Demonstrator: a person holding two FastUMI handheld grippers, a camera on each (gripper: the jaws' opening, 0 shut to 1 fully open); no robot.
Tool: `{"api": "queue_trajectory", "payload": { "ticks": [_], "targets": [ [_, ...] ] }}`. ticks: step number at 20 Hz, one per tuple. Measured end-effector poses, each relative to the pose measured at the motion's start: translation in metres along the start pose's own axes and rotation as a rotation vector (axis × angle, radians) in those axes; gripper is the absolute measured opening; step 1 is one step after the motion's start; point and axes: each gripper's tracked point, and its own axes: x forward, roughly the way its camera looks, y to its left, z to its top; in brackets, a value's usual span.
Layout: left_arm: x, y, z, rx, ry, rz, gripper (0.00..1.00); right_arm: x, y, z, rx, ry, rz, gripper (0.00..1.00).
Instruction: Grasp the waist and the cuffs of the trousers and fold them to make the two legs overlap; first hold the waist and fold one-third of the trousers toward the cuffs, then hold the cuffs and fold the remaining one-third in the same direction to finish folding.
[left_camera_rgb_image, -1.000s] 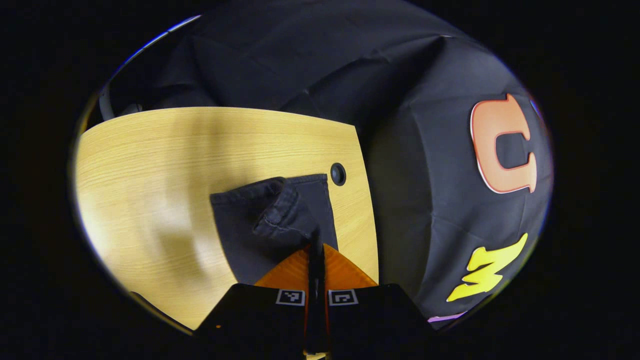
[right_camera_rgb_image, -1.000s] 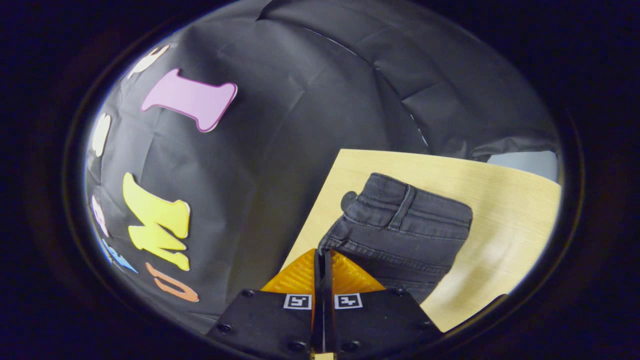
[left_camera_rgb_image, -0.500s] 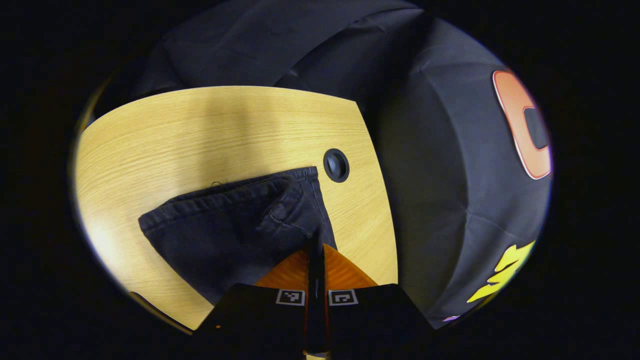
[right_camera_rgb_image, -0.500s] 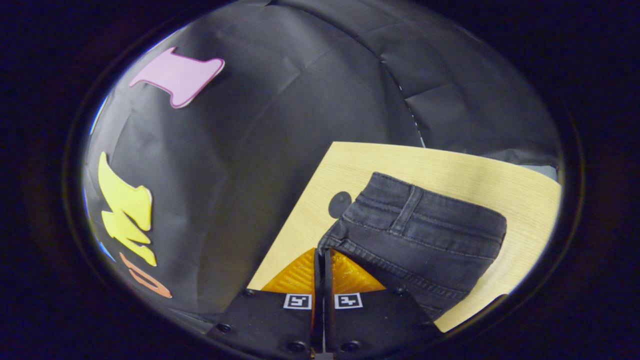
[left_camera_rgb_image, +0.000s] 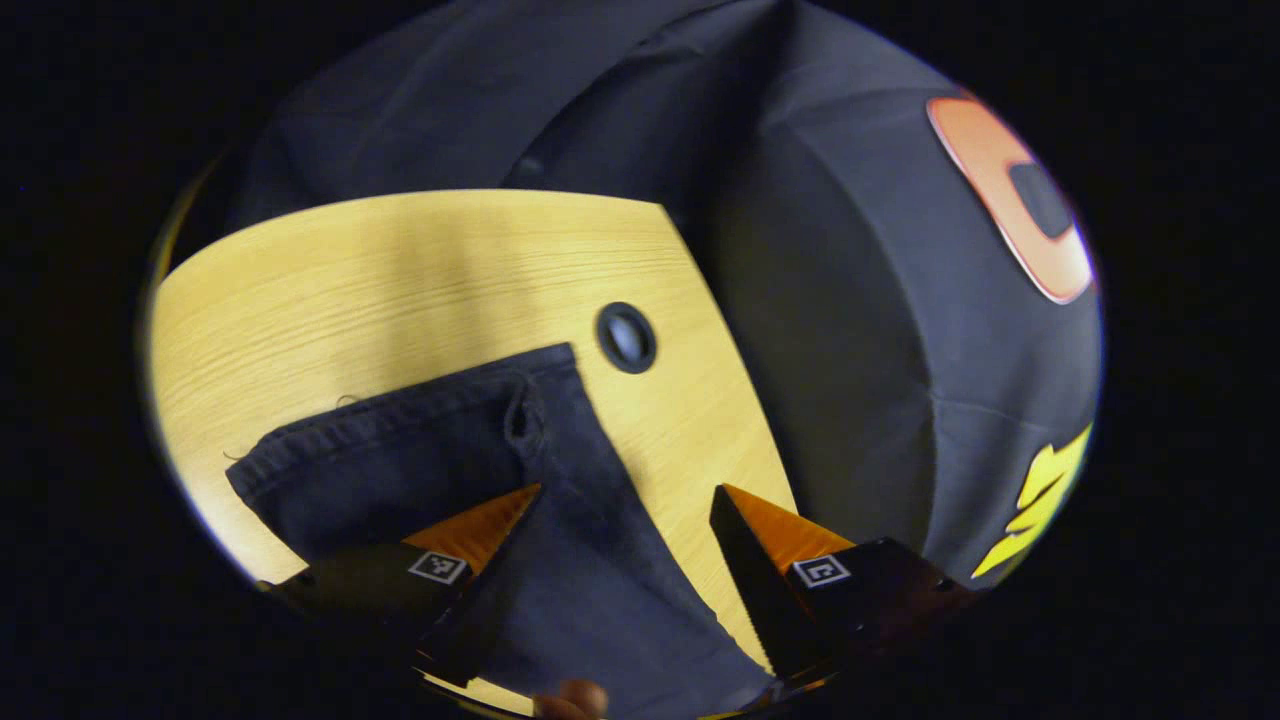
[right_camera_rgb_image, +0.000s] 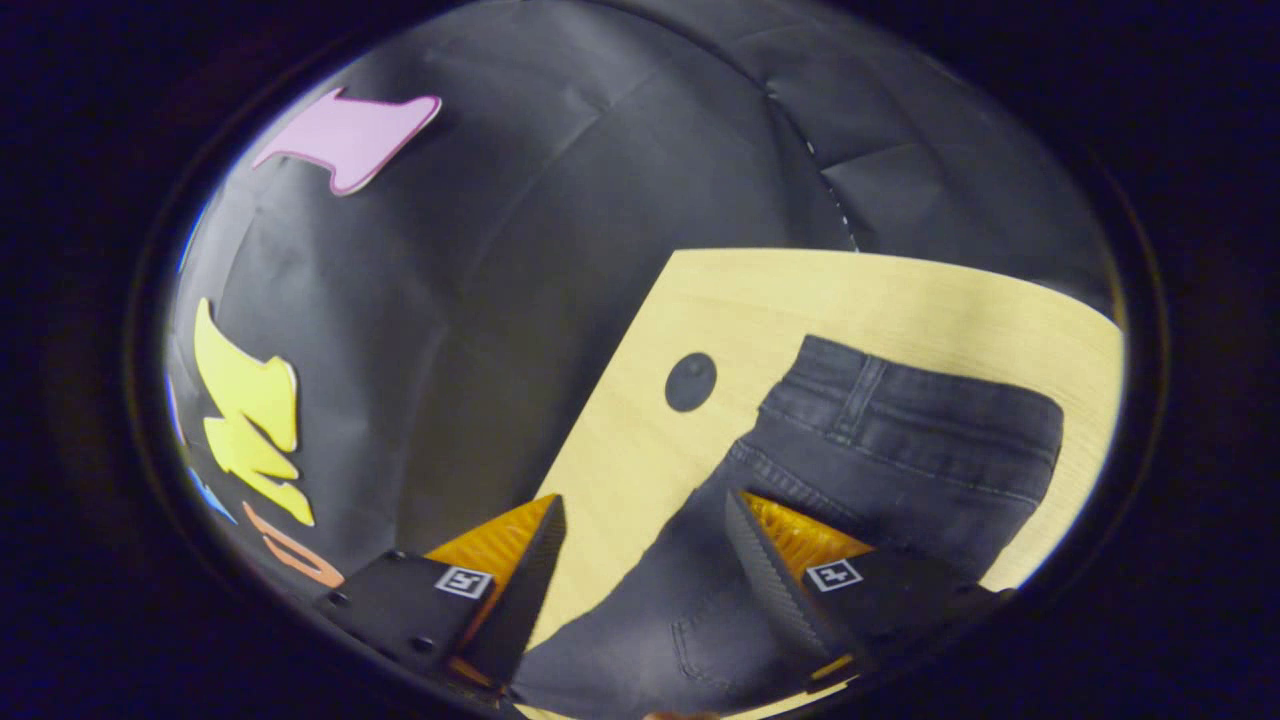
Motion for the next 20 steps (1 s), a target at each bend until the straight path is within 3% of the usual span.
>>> {"api": "queue_trajectory", "payload": {
  "ticks": [1,3,8,15,17,20],
  "targets": [
    [-0.001,-0.004,0.000,0.057,-0.008,0.004,0.98,-0.003,0.003,-0.002,-0.025,-0.001,0.007,0.91],
    [-0.011,-0.015,0.007,0.122,-0.030,-0.017,0.99,-0.012,0.018,-0.003,-0.044,0.004,0.043,0.98],
    [-0.061,-0.054,0.019,0.244,-0.130,-0.097,0.99,-0.047,0.042,0.004,-0.139,-0.021,0.100,0.98],
    [-0.174,-0.138,0.029,0.702,-0.454,-0.247,0.98,-0.111,0.015,0.039,-0.346,-0.143,0.027,0.98],
    [-0.210,-0.162,0.013,0.804,-0.533,-0.320,0.99,-0.124,-0.003,0.034,-0.327,-0.125,0.011,0.98],
    [-0.261,-0.192,-0.043,0.840,-0.546,-0.462,0.98,-0.137,-0.040,0.019,-0.179,-0.063,-0.022,0.98]
  ]
}}
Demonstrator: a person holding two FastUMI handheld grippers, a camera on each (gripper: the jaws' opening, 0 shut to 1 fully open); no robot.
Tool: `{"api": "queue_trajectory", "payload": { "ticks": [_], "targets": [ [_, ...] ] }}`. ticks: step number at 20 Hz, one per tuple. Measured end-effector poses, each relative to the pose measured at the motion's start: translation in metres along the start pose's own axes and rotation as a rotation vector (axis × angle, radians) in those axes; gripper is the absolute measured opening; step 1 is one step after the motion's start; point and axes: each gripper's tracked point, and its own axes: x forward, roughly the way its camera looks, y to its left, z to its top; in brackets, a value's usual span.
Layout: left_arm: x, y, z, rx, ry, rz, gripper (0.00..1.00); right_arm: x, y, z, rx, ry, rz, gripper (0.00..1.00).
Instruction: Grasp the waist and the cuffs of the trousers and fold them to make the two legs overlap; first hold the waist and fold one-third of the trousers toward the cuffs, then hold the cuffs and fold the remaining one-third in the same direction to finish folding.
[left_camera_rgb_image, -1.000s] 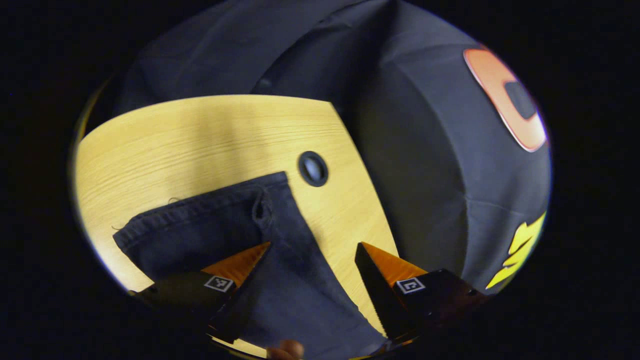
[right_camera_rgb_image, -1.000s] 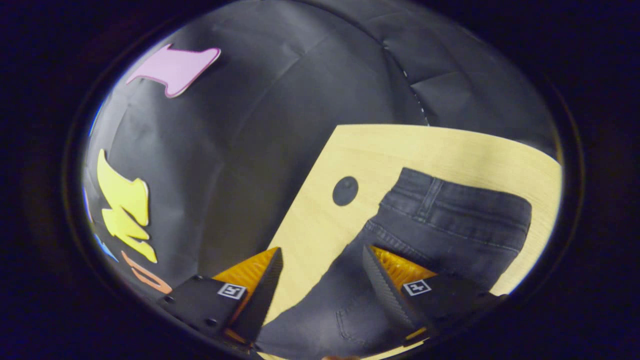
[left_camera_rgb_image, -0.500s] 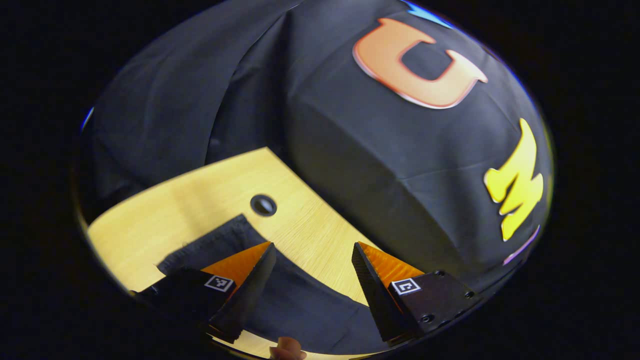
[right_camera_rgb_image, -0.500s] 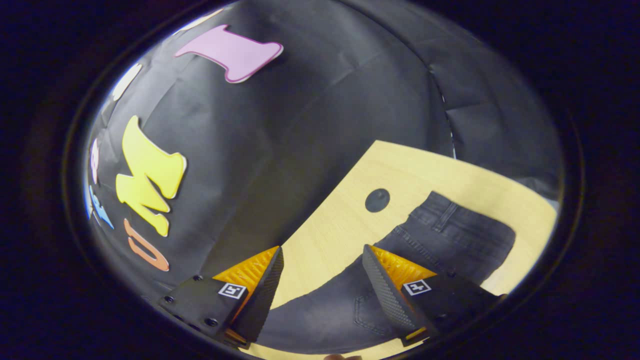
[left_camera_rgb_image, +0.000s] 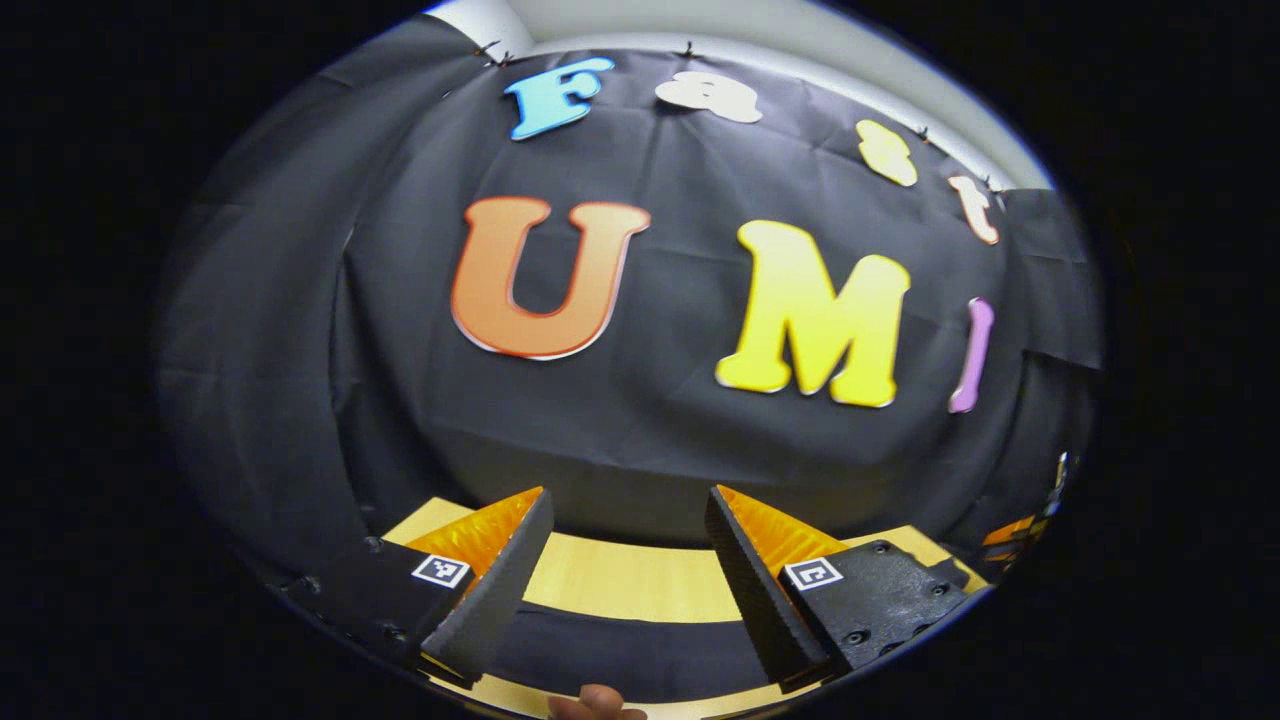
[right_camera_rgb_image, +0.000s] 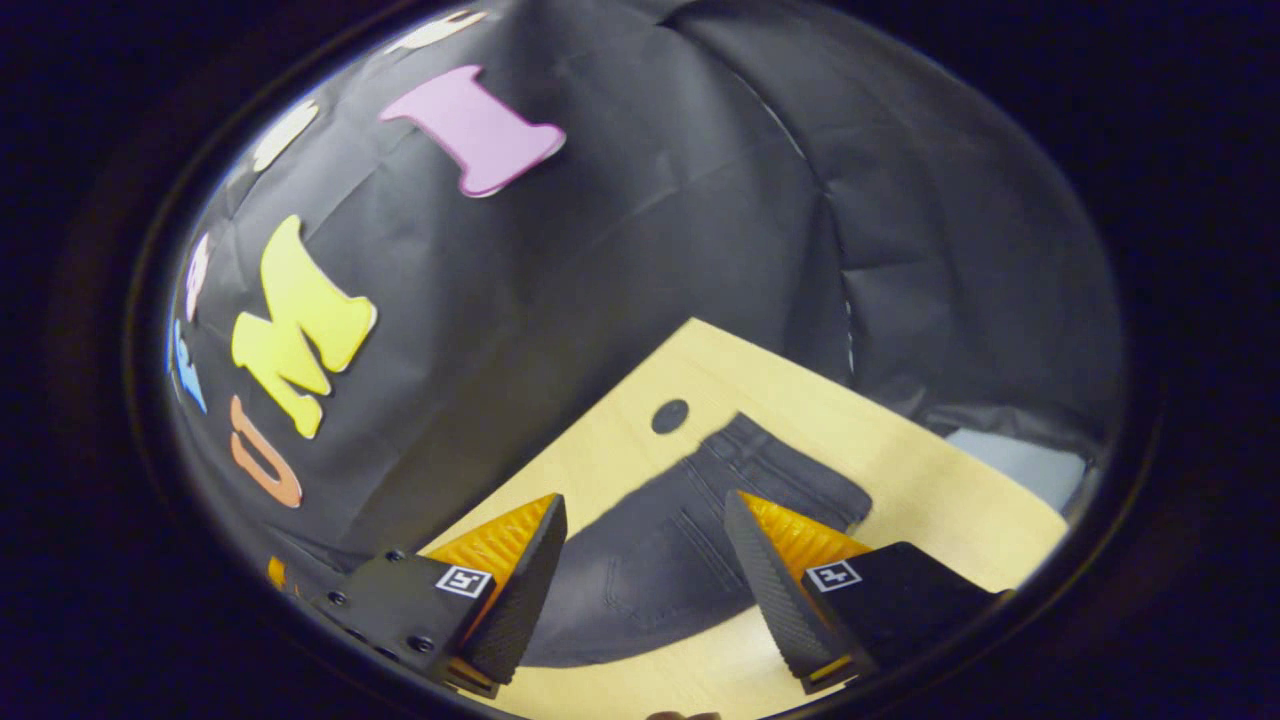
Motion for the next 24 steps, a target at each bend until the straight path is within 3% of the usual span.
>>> {"api": "queue_trajectory", "payload": {
  "ticks": [4,7,15,24],
  "targets": [
    [-0.047,-0.034,-0.002,0.092,-0.017,-0.023,0.98,0.001,-0.044,-0.029,0.222,0.063,-0.036,0.98],
    [-0.075,-0.047,-0.016,0.078,0.012,-0.027,0.98,0.004,-0.057,-0.045,0.322,0.096,-0.039,0.98],
    [-0.107,-0.045,-0.041,0.013,0.095,0.016,1.00,0.013,-0.060,-0.068,0.426,0.138,-0.040,0.98],
    [-0.115,-0.022,-0.024,-0.019,0.072,0.071,0.98,0.052,-0.043,-0.074,0.518,0.115,-0.020,0.95]
  ]
}}
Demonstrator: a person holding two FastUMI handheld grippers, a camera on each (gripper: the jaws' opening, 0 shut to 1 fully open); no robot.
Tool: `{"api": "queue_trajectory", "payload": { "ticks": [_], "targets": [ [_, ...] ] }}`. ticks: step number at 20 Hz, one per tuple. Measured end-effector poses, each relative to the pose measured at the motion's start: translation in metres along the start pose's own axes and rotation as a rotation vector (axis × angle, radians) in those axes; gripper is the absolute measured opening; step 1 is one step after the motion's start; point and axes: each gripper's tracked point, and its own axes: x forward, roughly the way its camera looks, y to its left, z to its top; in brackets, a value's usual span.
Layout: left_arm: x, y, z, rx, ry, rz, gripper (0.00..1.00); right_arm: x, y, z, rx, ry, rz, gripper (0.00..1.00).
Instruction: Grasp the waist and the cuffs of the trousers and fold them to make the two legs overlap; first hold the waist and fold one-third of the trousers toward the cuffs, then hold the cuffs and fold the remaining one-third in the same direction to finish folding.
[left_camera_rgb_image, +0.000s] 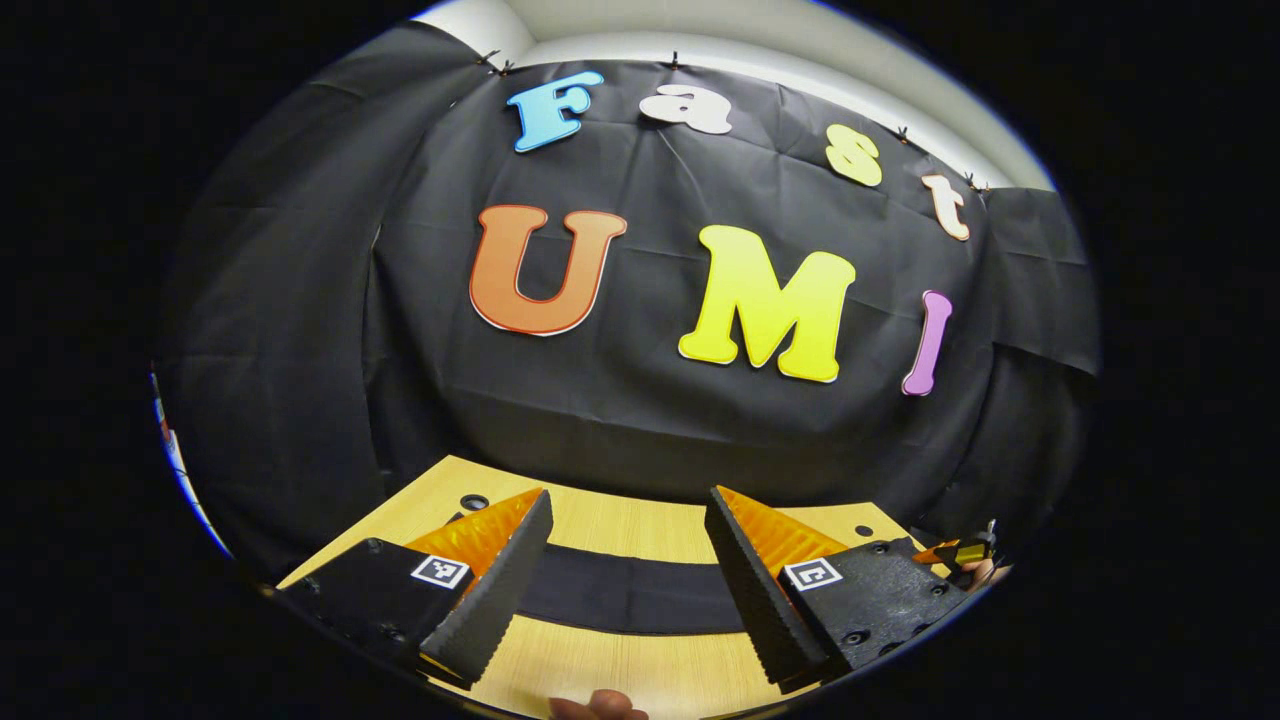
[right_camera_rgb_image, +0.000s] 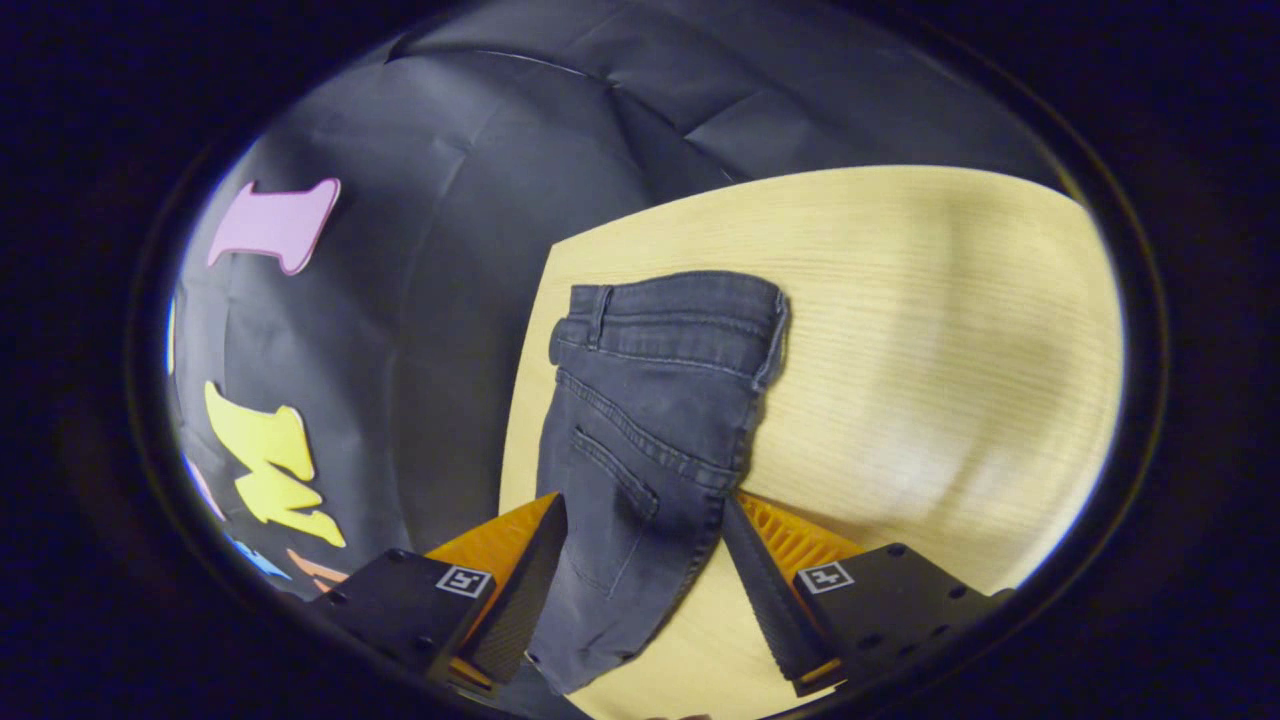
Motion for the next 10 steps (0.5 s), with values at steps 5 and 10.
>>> {"api": "queue_trajectory", "payload": {
  "ticks": [5,10],
  "targets": [
    [0.000,0.004,0.003,-0.020,0.002,0.015,0.98,0.019,-0.016,0.000,0.114,-0.040,-0.020,0.29],
    [0.000,0.008,0.004,-0.021,0.009,0.025,0.99,0.019,-0.020,0.000,-0.103,-0.092,-0.078,0.01]
  ]
}}
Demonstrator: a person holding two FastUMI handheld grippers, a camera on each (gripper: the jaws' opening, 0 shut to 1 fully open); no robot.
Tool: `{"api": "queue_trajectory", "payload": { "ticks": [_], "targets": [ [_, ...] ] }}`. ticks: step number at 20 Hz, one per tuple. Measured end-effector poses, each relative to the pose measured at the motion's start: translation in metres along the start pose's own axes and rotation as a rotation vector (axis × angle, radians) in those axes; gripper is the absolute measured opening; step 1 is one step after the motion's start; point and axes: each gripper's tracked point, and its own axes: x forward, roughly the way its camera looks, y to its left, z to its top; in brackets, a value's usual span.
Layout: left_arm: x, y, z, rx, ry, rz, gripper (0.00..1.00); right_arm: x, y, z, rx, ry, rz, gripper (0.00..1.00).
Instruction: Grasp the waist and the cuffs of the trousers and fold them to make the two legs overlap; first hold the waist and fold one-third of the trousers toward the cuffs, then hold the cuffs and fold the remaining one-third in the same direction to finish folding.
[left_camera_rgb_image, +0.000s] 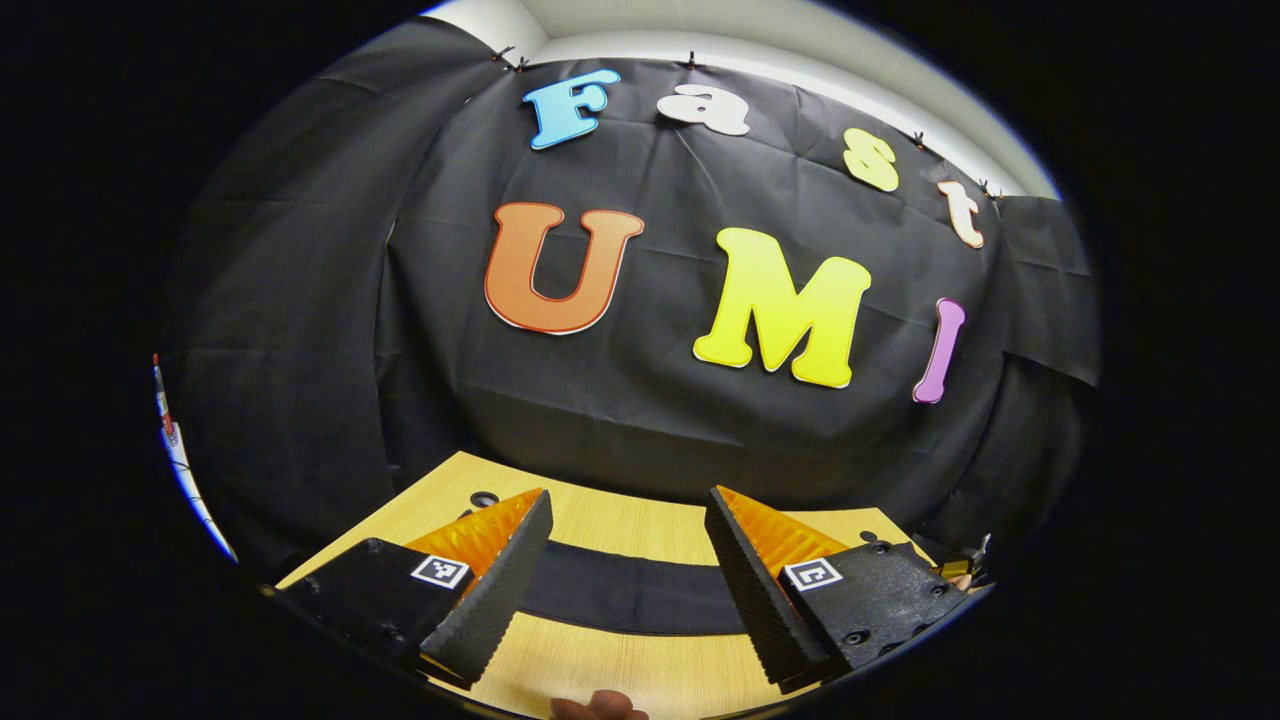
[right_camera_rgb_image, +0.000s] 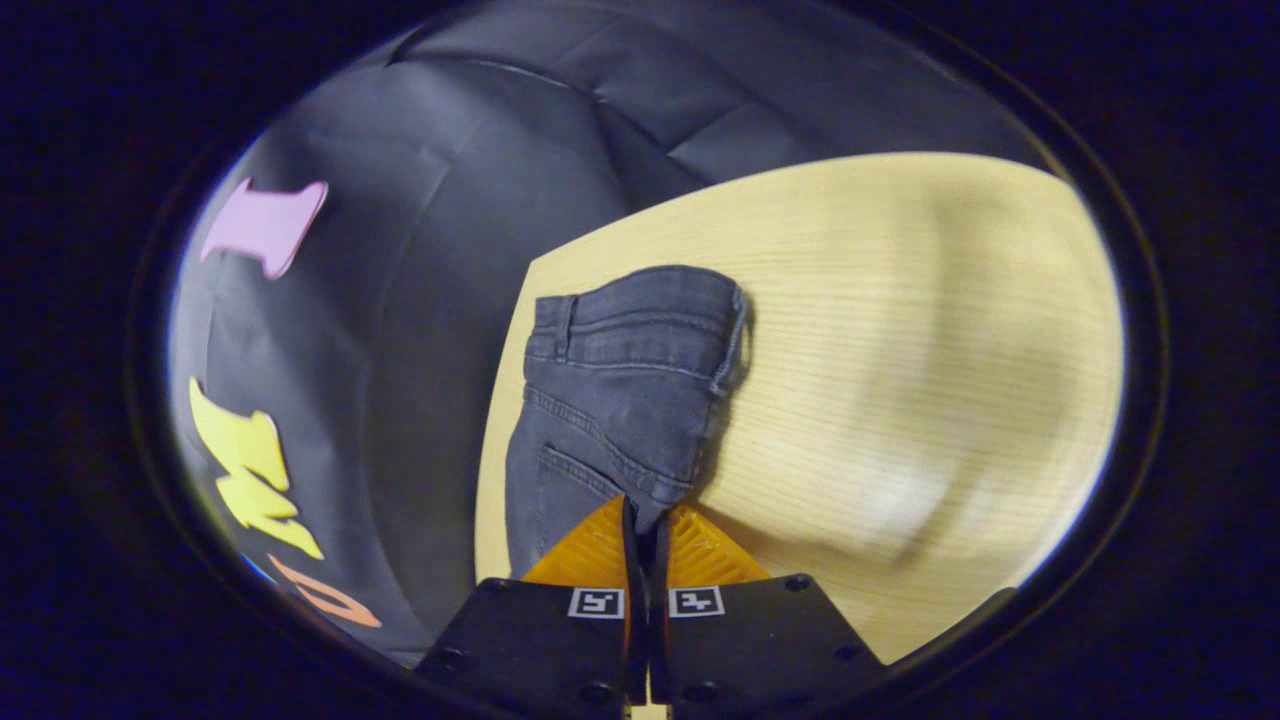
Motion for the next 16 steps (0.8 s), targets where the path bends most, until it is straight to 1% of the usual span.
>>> {"api": "queue_trajectory", "payload": {
  "ticks": [1,2,3,4,5,6,8,11,14,15,16],
  "targets": [
    [0.001,0.001,0.000,-0.001,0.002,0.002,1.00,0.002,0.000,0.001,-0.036,-0.010,-0.008,0.06],
    [0.001,0.001,0.000,-0.003,0.003,0.003,1.00,0.000,0.000,0.001,-0.053,-0.009,-0.010,0.02],
    [0.002,0.001,0.000,-0.004,0.005,0.000,0.98,0.000,0.002,0.003,-0.047,-0.011,-0.004,0.02],
    [0.002,0.000,0.000,-0.005,0.008,0.000,0.99,-0.001,0.003,0.002,-0.042,-0.016,-0.001,0.01],
    [0.002,-0.001,-0.001,-0.004,0.008,-0.002,0.98,-0.001,0.003,0.002,-0.063,-0.020,-0.007,0.00],
    [0.003,-0.002,-0.001,-0.002,0.007,-0.004,0.98,-0.003,0.004,0.003,-0.108,-0.031,-0.018,0.02],
    [0.004,-0.001,-0.002,0.000,0.009,-0.005,0.99,-0.008,0.013,0.004,-0.243,-0.069,-0.025,0.01],
    [0.004,0.001,-0.003,-0.004,0.010,0.000,0.99,-0.026,0.037,0.012,-0.428,-0.133,0.007,0.02],
    [0.003,0.008,-0.003,-0.011,0.006,0.010,0.98,-0.043,0.060,0.010,-0.626,-0.180,0.027,0.02],
    [0.002,0.009,-0.001,-0.013,0.002,0.014,0.98,-0.046,0.068,0.008,-0.694,-0.190,0.035,0.06],
    [0.001,0.012,-0.001,-0.015,-0.001,0.016,0.98,-0.048,0.076,0.003,-0.759,-0.199,0.044,0.02]
  ]
}}
